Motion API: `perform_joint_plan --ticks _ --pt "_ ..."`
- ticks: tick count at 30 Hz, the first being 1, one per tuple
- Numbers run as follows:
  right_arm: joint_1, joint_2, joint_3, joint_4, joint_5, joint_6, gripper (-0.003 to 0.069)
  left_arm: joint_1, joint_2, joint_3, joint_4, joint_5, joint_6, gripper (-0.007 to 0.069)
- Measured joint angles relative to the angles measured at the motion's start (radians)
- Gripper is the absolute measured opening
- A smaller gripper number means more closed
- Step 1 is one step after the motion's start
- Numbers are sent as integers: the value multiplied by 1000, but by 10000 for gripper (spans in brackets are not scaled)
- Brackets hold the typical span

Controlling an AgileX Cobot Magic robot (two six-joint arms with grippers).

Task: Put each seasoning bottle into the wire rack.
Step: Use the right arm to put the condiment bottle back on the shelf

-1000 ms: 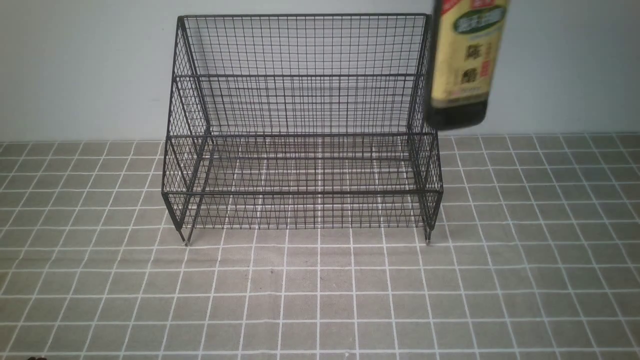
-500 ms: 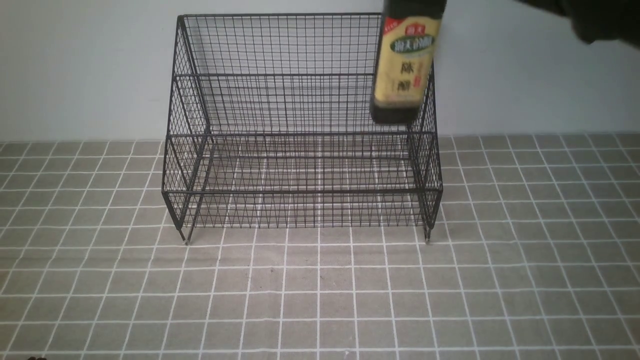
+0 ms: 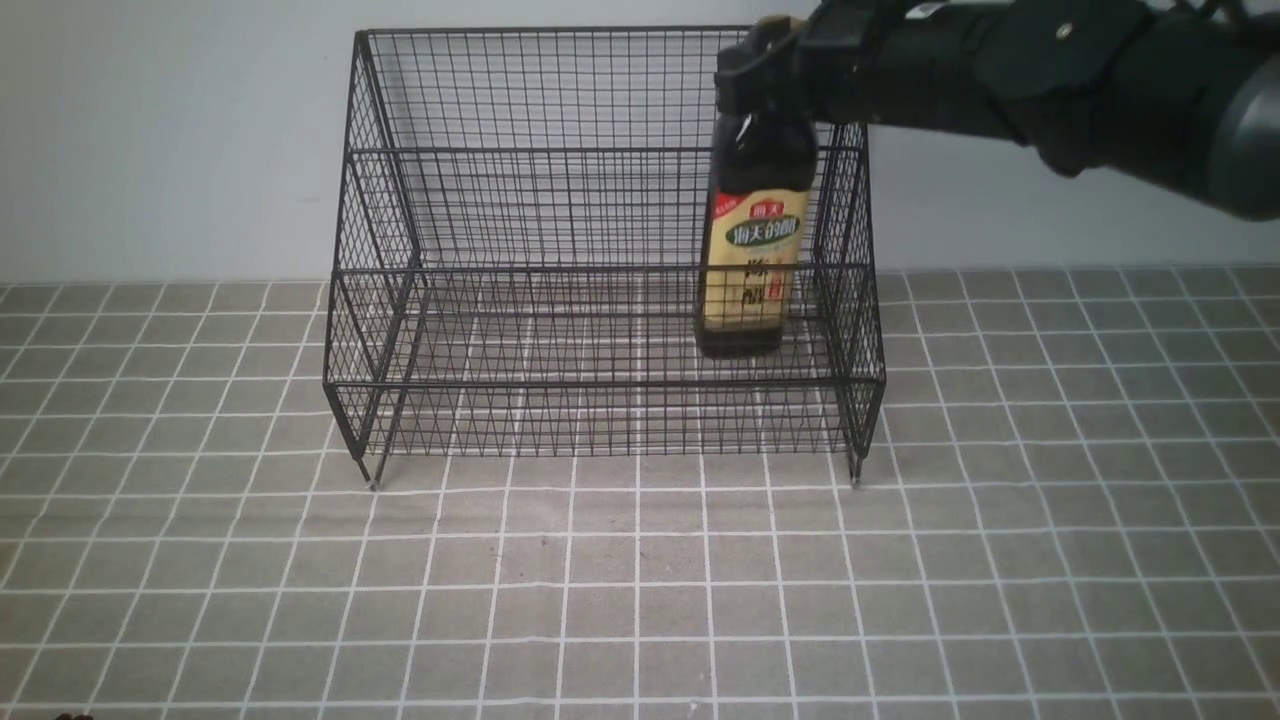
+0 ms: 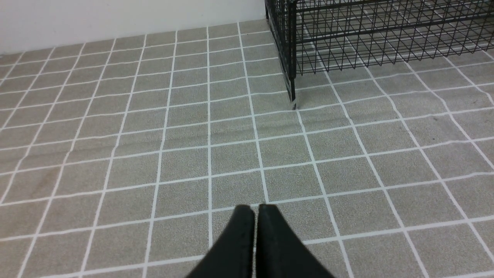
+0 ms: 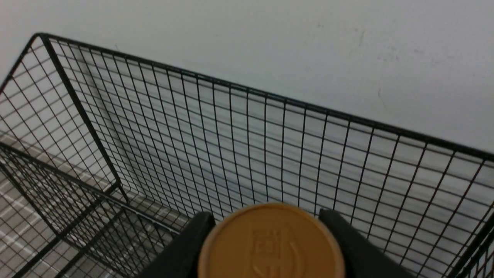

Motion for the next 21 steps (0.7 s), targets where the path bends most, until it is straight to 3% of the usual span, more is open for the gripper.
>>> perform_joint_plan --ticks 8,16,21 --pt "1 2 -5 -66 21 2 322 0 0 0 0 0 0 -7" --pt "1 -26 -13 -69 -7 3 431 0 0 0 0 0 0 -7" --pt "1 -82 -15 -69 -21 3 451 0 0 0 0 0 0 -7"
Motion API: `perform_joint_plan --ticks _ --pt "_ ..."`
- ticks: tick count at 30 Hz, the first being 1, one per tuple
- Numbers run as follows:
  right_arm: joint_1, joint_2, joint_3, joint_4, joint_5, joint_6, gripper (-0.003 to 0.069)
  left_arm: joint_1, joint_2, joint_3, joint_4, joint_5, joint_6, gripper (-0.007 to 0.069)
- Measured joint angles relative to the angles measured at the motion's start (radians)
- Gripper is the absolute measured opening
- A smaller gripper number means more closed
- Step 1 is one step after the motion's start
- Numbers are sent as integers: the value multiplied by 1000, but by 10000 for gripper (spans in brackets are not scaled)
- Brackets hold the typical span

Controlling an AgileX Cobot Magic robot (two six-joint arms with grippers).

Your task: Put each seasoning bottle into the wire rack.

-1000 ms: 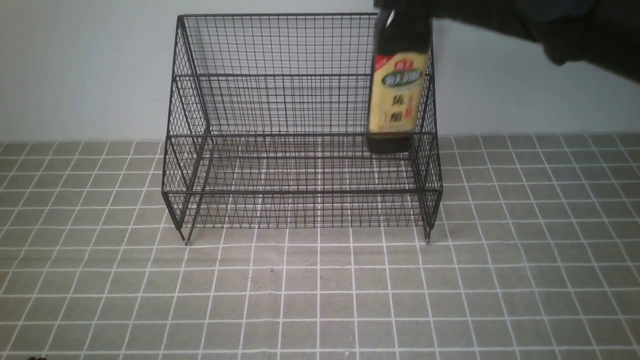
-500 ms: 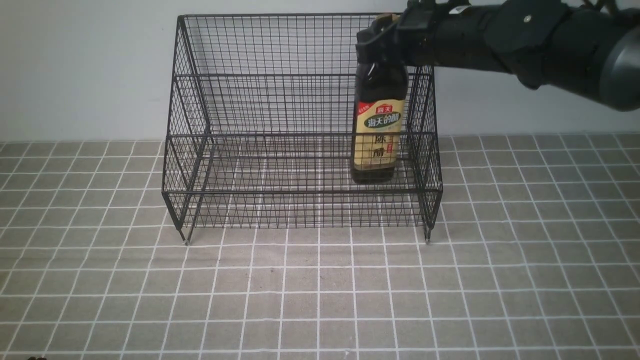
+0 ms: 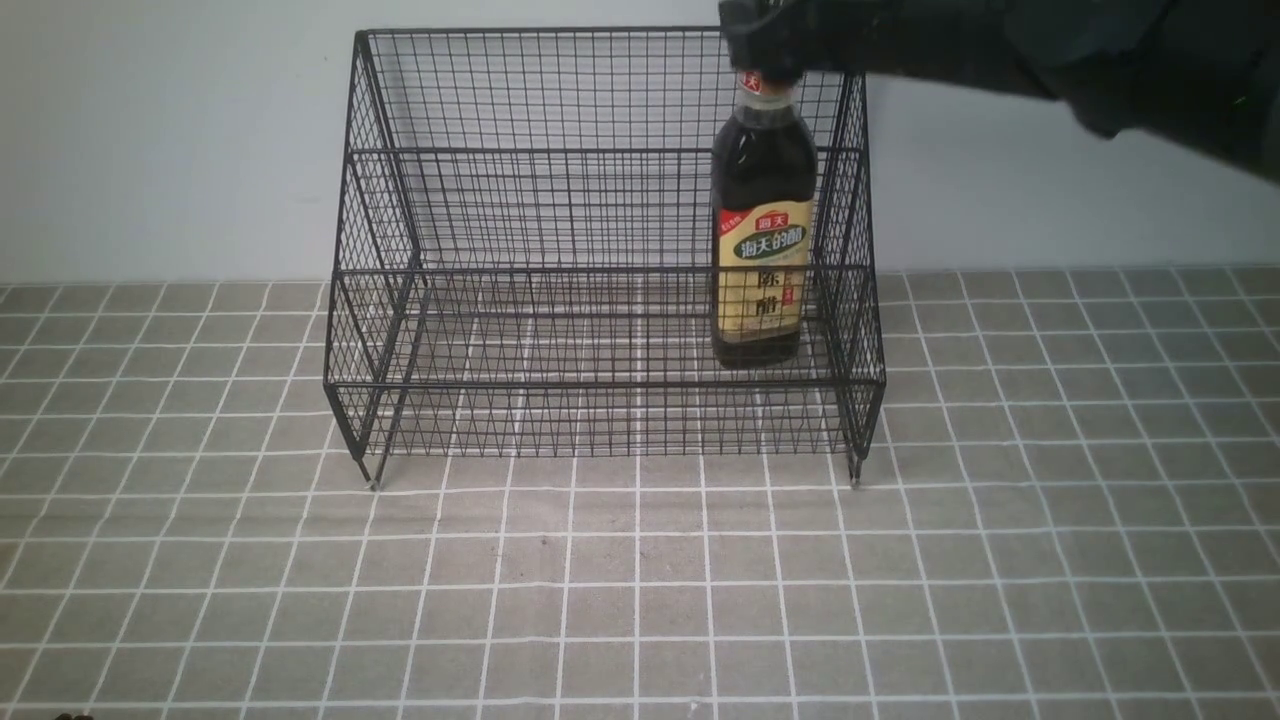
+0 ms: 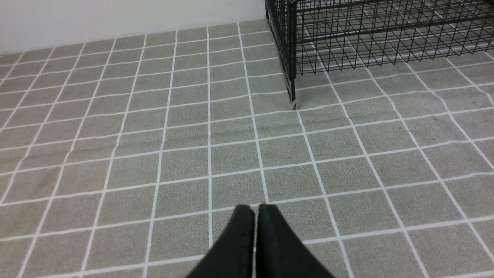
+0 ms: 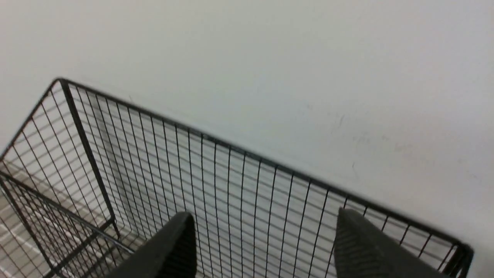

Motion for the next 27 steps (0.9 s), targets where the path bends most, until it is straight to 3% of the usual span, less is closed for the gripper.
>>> perform_joint_plan --ticks 5,8,13,16,18,19,22,27 --pt "0 -84 0 0 -6 0 447 0 0 0 0 0 0 -7" --pt "-12 -145 -1 -9 41 0 402 0 0 0 0 0 0 -7" --pt "-117 -268 -4 -121 343 91 139 0 0 0 0 0 0 -7" --pt "-221 -316 -4 -247 587 256 18 0 0 0 0 0 0 -7" --pt "-257 -327 -4 -297 684 333 3 0 0 0 0 0 0 -7" --pt "-318 -350 1 -361 808 425 -7 0 0 0 0 0 0 -7" --pt "-394 -413 42 -395 875 472 -11 0 0 0 0 0 0 -7" --pt "-426 -588 229 -370 796 459 -11 0 0 0 0 0 0 -7"
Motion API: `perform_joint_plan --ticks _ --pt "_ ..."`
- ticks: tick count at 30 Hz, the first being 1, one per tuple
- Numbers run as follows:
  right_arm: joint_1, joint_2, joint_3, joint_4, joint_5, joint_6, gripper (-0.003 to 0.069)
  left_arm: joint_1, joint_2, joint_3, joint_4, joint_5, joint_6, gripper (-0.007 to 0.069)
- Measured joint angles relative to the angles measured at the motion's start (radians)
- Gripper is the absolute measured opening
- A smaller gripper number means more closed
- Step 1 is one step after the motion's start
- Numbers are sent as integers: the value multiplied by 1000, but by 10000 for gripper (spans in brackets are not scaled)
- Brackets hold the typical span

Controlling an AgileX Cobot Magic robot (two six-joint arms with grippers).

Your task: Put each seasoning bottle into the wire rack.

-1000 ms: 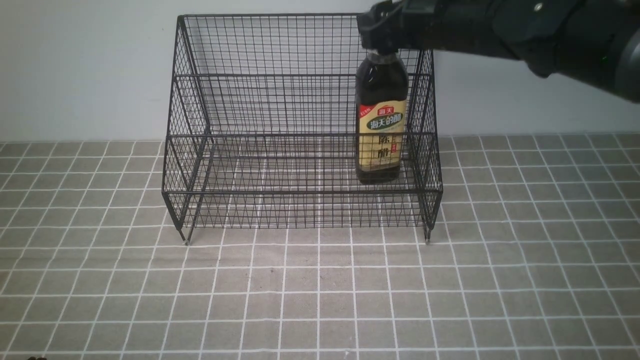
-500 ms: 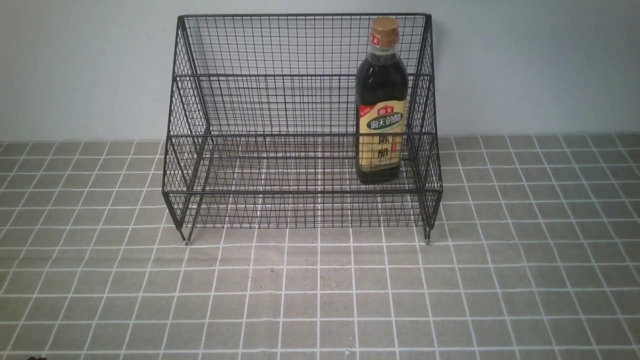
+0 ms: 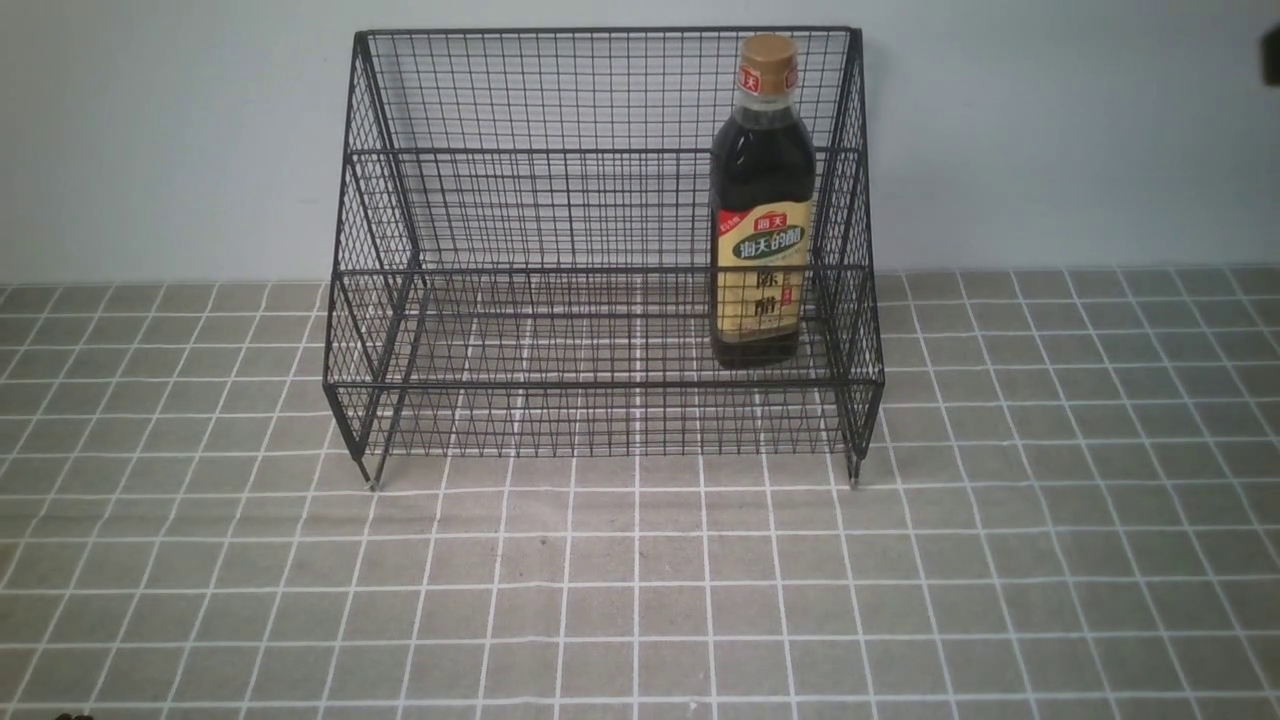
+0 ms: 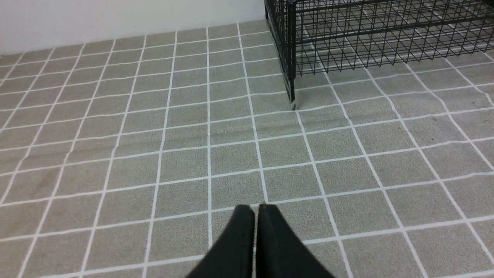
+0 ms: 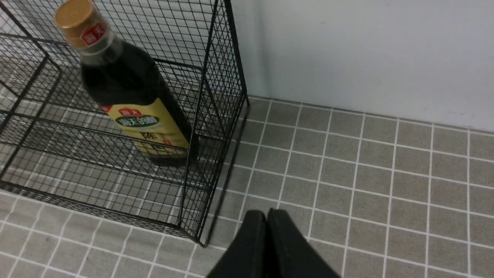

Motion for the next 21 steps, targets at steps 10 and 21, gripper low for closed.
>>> perform_joint_plan --ticks 10,21 --pt "0 -305 504 229 -370 -167 -11 0 0 0 0 0 0 -7" --pt "0 -736 901 569 -843 -496 -11 0 0 0 0 0 0 -7"
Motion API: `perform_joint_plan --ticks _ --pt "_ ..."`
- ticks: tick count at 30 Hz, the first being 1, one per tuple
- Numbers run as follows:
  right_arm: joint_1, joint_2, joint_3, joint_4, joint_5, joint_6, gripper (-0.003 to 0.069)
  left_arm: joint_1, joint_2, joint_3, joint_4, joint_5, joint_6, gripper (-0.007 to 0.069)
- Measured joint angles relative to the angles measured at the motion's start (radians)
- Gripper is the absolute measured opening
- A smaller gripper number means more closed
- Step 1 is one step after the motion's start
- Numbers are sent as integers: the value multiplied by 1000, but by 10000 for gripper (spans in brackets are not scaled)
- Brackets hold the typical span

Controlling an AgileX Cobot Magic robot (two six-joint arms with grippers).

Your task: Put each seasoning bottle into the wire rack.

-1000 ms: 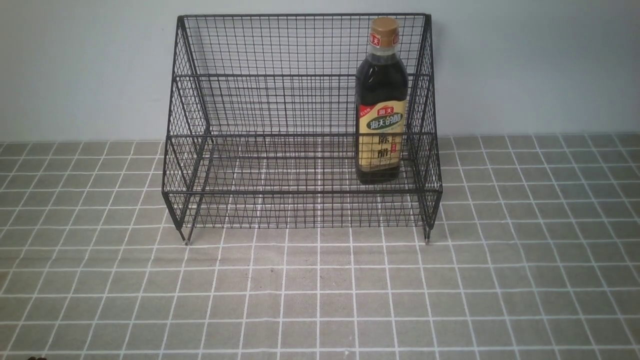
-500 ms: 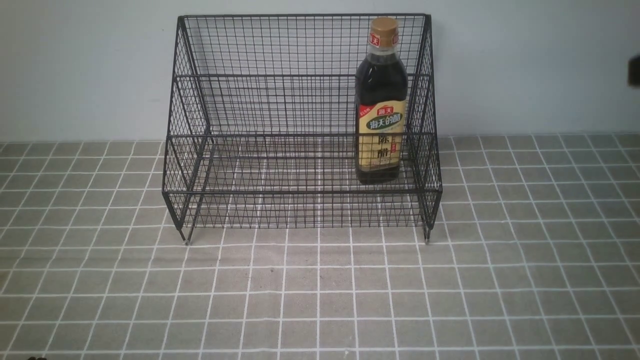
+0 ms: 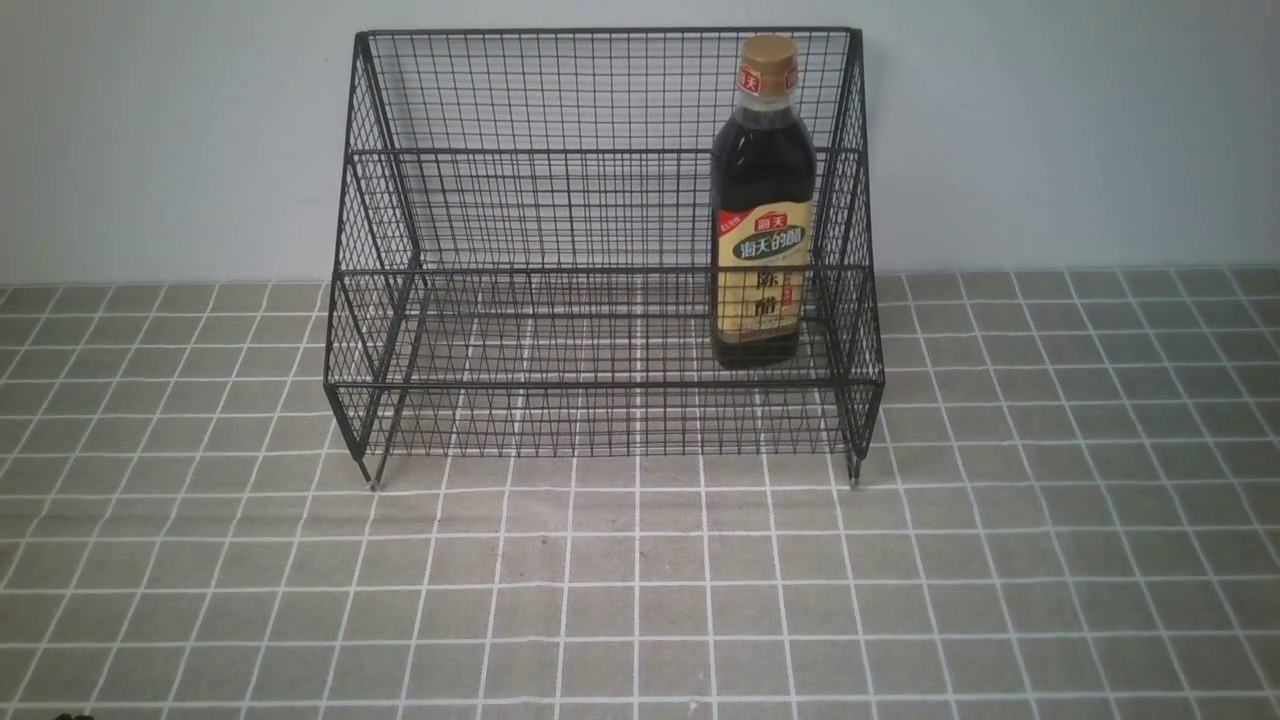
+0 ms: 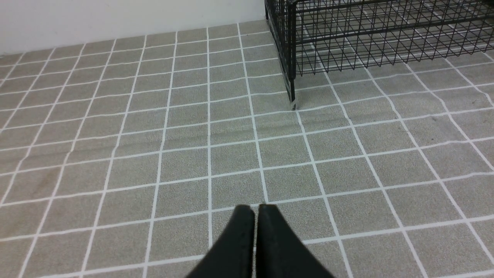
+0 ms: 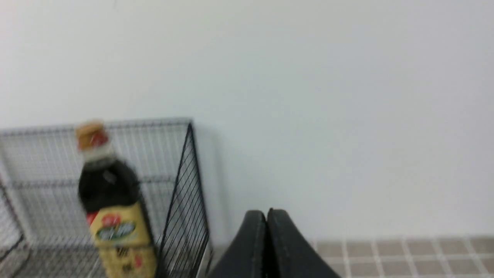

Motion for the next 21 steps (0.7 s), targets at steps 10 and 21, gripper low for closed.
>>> perform_joint_plan --ticks 10,21 --pt "0 -255 35 97 -53 -112 -11 0 0 0 0 0 0 -7" --pt "0 -283 35 148 -89 -233 -11 0 0 0 0 0 0 -7"
